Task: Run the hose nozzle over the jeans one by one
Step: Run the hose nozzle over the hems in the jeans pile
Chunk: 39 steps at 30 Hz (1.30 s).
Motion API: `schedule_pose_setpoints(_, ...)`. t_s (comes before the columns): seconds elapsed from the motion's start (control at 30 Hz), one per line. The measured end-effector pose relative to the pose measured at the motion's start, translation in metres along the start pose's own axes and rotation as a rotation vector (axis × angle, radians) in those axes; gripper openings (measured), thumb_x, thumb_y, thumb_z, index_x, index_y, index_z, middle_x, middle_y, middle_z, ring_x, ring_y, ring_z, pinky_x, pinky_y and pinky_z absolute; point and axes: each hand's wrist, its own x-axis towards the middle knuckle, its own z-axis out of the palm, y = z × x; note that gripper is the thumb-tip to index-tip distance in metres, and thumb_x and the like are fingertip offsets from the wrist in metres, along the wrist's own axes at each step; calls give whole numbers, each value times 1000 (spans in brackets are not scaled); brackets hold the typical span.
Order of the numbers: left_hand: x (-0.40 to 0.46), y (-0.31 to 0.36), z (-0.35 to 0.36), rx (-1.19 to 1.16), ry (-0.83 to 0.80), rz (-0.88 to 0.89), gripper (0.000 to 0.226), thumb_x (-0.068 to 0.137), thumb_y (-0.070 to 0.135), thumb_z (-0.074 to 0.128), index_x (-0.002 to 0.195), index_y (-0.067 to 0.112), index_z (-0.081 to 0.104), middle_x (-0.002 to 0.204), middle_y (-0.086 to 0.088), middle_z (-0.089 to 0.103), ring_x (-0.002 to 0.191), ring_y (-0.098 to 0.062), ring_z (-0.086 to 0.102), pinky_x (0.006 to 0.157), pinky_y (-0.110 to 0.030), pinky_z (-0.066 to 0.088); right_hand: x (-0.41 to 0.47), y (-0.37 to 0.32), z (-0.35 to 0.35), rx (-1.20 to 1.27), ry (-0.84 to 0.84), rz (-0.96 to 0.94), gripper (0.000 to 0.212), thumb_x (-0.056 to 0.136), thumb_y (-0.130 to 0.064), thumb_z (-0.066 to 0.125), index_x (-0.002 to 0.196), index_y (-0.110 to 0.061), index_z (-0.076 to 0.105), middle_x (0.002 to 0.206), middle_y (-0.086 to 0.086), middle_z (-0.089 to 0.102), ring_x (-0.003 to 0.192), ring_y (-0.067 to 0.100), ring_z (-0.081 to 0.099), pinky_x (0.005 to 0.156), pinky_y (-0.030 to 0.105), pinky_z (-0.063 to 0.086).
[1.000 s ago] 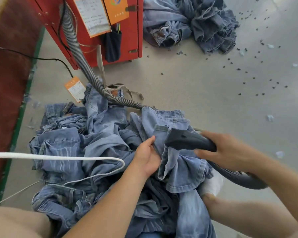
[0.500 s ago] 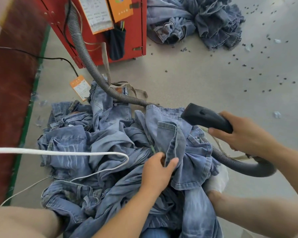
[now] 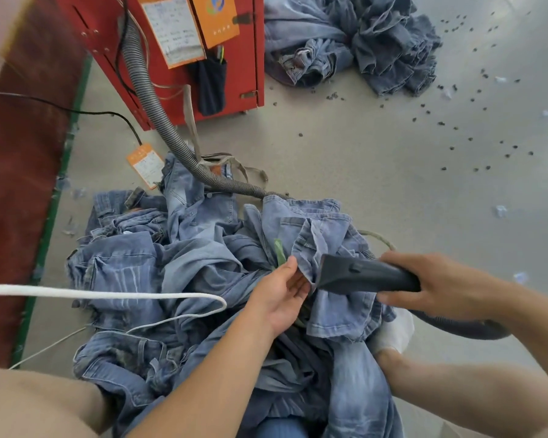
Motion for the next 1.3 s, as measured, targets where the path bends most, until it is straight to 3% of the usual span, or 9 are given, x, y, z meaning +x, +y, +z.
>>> schedule_pose_setpoints(0.1,0,0,-7,-137,-1,-33,19,103,21,58,96,5,67,84,-10,72,86,-22,66,83,-32,53,26,-8,17,38,24,-14,17,94,-51,68,100,-38,59,83,-17,64,69,4,63,59,19,47)
schedule_pose_setpoints(0.23,-3,5,-7,-130,-47,-5,18,106,18,53,104,7,68,92,-9,76,89,-21,68,86,-31,54,39,-12,12,218,365,110,14,96,-43,68,93,-36,56,61,-4,61,46,4,55,49,23,43)
schedule_pose_setpoints(0.43,-2,-3,8,-201,-185,66,22,94,-1,52,82,16,57,75,1,53,59,-9,53,66,-23,53,14,-16,-2,319,6,24,11,97,-45,68,99,-37,61,53,-2,61,40,12,55,42,23,43)
schedule_pose_setpoints(0.53,2,7,2,-218,-64,155,26,104,1,41,86,16,53,65,4,48,52,-11,43,62,-25,42,39,-13,0,314,243,127,14,99,-41,67,96,-29,60,52,-1,62,39,15,57,42,29,48)
schedule_pose_setpoints(0.67,7,15,-14,-32,292,363,18,107,6,41,100,9,57,70,-3,59,53,-14,53,58,-28,48,36,11,-25,451,453,242,12,99,-39,67,98,-28,61,57,1,62,43,21,56,44,35,53)
schedule_pose_setpoints(0.83,9,1,12,722,86,438,31,94,37,70,119,21,62,111,8,69,98,-6,67,82,-24,54,15,9,-31,329,220,153,14,95,-47,67,86,-41,59,58,9,65,42,23,59,45,35,52)
schedule_pose_setpoints(0.9,13,0,15,892,82,454,22,92,30,74,112,21,70,102,8,72,92,-10,67,81,-30,55,15,2,-24,297,158,105,16,97,-44,67,85,-44,57,56,8,64,41,20,57,45,34,50)
schedule_pose_setpoints(1.1,10,-13,3,99,-117,89,34,105,-4,41,110,6,73,101,-13,78,88,-22,76,73,-31,61,17,-11,-4,232,-13,76,9,96,-44,69,101,-41,61,53,-7,62,39,5,53,42,16,40)
schedule_pose_setpoints(1.3,8,-32,-12,-71,-172,59,42,102,-13,37,127,5,65,116,-17,75,99,-29,75,85,-43,63,53,-4,3,314,285,229,12,99,-37,67,95,-28,61,60,6,64,40,17,56,45,32,50)
